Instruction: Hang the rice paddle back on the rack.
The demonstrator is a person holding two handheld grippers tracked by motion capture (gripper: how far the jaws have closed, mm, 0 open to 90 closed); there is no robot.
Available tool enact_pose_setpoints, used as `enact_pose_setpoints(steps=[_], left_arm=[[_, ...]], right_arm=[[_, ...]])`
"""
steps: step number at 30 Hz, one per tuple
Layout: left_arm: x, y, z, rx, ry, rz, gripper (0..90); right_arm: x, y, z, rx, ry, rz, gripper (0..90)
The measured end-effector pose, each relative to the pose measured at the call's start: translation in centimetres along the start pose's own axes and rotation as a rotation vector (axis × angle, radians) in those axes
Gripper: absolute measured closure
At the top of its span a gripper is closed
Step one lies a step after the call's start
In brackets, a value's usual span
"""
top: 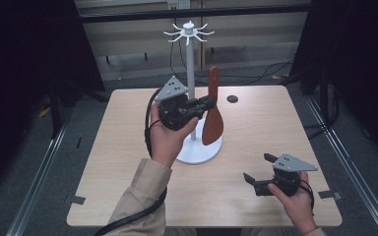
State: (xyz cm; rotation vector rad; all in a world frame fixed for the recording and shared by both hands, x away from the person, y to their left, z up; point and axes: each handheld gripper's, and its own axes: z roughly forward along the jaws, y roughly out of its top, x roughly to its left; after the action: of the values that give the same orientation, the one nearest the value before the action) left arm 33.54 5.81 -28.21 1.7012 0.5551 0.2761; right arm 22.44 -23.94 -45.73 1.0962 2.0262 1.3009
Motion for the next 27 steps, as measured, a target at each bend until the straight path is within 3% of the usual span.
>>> enact_pose_setpoints(steps=[21,27], left_arm=[[1.5,3.2,0.4,-0.042,0.024,0.005,82.5],[2.0,4.0,0.7,-0.056,0.033,0.007,82.5]], right_arm=[[-0.2,0.1,-0.1,-0.009,0.003,-0.019,2.3],[-0.2,0.1,-0.2,-0.007,0.006,-0.004,2.3]])
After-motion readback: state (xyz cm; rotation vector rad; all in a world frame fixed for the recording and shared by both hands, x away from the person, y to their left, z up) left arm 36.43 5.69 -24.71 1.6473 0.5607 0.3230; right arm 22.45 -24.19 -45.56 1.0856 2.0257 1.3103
